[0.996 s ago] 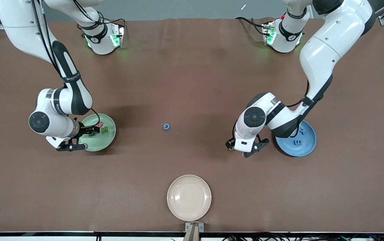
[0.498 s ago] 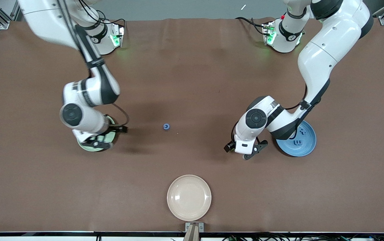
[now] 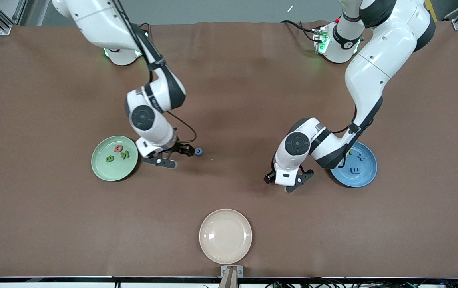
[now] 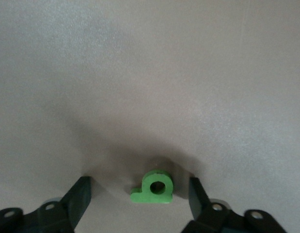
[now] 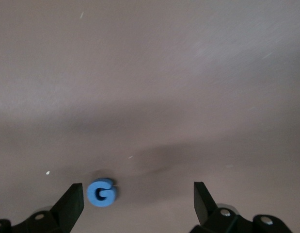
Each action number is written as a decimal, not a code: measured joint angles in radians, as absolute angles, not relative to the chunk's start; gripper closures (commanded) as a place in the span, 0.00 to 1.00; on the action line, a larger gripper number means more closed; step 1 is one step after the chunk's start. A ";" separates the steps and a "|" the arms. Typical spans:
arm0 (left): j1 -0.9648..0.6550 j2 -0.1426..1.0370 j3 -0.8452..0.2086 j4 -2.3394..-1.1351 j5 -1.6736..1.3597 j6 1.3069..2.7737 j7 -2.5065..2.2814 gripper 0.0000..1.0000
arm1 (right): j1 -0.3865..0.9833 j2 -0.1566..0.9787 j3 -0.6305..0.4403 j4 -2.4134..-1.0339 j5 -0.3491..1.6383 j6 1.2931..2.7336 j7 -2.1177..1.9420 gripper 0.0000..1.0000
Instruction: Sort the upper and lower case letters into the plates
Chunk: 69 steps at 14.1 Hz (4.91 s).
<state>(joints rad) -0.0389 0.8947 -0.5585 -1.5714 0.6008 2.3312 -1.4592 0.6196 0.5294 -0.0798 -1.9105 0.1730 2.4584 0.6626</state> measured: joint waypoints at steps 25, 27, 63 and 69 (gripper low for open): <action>0.338 0.742 -0.784 -1.738 0.600 2.174 -1.124 0.89 | 0.718 0.623 -0.091 -1.877 0.172 2.538 0.773 0.98; 0.448 0.698 -0.824 -1.832 0.602 2.174 -1.019 0.89 | 0.716 0.627 -0.097 -1.870 0.172 2.538 0.774 0.98; 0.869 0.682 -1.085 -1.918 0.720 2.119 -0.687 0.00 | 0.160 0.567 -0.105 -1.907 0.083 2.342 -0.031 0.00; 0.824 0.670 -1.079 -1.876 0.614 2.112 -0.632 0.01 | 0.160 0.547 -0.104 -1.870 0.083 2.248 -0.031 0.00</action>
<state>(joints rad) 0.8243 0.6700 -1.0794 -1.8757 0.6143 2.1118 -0.6318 0.1604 0.5470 -0.1045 -1.8701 0.0835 2.2480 -0.0311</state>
